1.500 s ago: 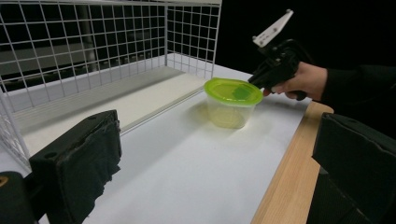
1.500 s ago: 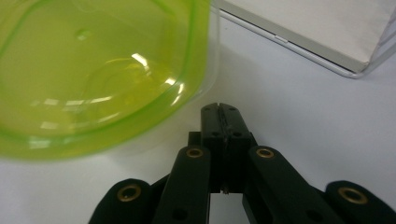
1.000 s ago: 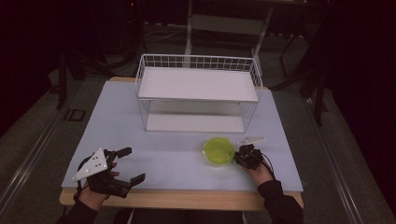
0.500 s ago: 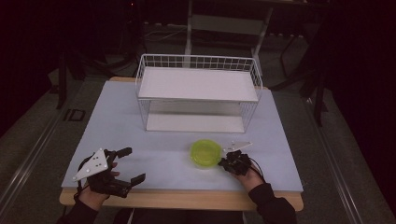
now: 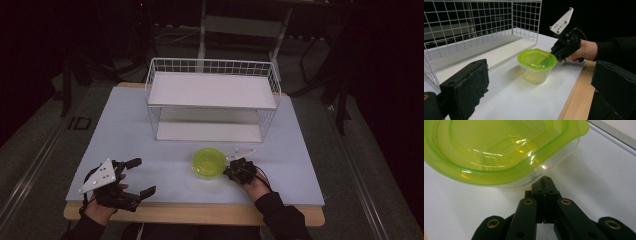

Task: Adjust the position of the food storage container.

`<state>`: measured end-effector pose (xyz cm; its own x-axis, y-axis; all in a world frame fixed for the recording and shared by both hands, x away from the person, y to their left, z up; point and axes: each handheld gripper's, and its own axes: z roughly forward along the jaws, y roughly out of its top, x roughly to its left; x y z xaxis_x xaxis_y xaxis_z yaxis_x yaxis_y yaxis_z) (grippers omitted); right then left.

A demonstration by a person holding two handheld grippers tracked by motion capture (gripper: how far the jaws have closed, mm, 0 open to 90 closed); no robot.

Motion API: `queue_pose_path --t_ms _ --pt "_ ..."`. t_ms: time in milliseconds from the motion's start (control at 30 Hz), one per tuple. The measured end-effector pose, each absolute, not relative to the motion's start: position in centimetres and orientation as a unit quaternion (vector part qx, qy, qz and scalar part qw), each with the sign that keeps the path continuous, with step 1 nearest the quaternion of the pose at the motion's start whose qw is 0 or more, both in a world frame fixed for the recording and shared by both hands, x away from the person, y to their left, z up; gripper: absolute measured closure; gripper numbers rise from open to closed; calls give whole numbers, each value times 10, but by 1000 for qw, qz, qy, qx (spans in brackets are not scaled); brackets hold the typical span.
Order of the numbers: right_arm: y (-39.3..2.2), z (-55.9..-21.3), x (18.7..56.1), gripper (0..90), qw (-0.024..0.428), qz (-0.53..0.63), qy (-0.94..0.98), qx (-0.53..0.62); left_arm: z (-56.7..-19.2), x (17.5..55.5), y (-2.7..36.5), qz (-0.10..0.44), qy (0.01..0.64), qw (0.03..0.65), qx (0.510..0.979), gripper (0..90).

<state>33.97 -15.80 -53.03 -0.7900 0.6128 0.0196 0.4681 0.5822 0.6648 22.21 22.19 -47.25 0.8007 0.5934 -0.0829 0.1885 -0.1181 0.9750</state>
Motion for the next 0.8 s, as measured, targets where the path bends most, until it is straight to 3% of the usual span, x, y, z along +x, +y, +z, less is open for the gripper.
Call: queue_pose_path --t_ms 233,533,667,800 --pt "-152 -530 342 899 110 340 885 298 -473 222 221 164 266 606 732 21" --pt "-178 -509 334 887 158 333 875 314 -472 222 221 161 264 607 732 21" --pt "-191 -494 327 835 171 347 864 324 -472 222 219 159 263 606 733 21" --pt "-201 -481 315 691 176 361 858 321 -473 221 218 160 259 604 737 21"
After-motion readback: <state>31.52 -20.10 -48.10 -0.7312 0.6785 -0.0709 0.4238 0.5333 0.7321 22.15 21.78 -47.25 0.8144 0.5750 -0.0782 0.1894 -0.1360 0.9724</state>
